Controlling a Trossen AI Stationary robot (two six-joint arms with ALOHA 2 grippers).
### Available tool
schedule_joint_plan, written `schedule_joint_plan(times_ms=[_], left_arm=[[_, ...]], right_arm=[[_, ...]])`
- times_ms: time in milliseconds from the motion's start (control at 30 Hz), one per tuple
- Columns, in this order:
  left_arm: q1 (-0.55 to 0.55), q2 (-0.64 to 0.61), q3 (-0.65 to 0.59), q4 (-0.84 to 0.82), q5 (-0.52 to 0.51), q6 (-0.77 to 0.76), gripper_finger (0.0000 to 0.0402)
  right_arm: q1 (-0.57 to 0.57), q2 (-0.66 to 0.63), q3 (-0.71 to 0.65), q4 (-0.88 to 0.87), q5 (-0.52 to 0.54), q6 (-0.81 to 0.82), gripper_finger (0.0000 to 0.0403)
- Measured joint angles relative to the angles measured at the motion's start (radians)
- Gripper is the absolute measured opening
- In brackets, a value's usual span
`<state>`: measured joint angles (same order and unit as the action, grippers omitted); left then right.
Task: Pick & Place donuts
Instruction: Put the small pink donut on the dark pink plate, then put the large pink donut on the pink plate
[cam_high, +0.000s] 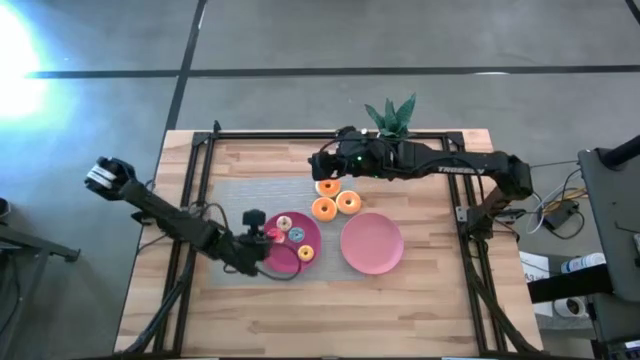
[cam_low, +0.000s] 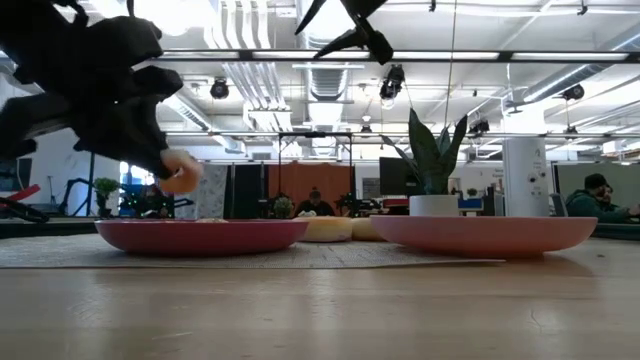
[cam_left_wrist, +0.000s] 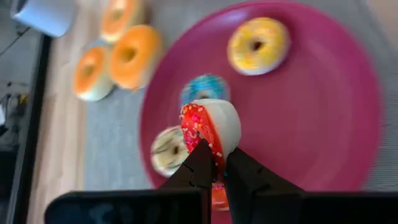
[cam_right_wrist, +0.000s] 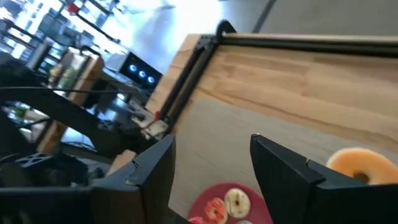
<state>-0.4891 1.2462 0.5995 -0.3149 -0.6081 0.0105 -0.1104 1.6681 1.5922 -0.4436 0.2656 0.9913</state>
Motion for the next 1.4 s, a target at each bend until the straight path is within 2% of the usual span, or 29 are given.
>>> schedule_joint_plan(times_ms=[167, 500, 633, 800, 1033, 1200, 1400], left_arm=[[-0.04, 0.095, 0.044, 0.015, 0.02, 0.0, 0.0004], [-0.015, 0.212, 0.056, 0.015, 0.06, -0.01, 0.0009], [-0.012, 0.239, 0.055, 0.013, 0.092, -0.061, 0.0033], [-0.012, 0.241, 0.055, 0.017, 0.147, -0.098, 0.0081], [-0.015, 0.172, 0.092, -0.046, 0.153, -0.149, 0.013], [-0.016, 0.078, 0.138, -0.144, 0.229, -0.148, 0.0135], [-0.016, -0.069, 0.192, -0.352, 0.219, -0.302, 0.0135]], right_arm=[[0.011, 0.012, -0.001, -0.007, -0.005, 0.01, 0.0192], [0.03, 0.021, -0.005, -0.011, -0.011, 0.037, 0.0191], [0.032, 0.021, -0.005, -0.011, -0.005, 0.045, 0.0191], [0.032, 0.021, -0.005, -0.013, -0.005, 0.045, 0.0191], [0.035, 0.022, -0.005, -0.079, -0.015, 0.008, 0.0191], [0.035, 0.022, -0.005, -0.216, -0.015, -0.021, 0.0191], [0.036, 0.023, -0.052, -0.427, -0.033, -0.008, 0.0191]])
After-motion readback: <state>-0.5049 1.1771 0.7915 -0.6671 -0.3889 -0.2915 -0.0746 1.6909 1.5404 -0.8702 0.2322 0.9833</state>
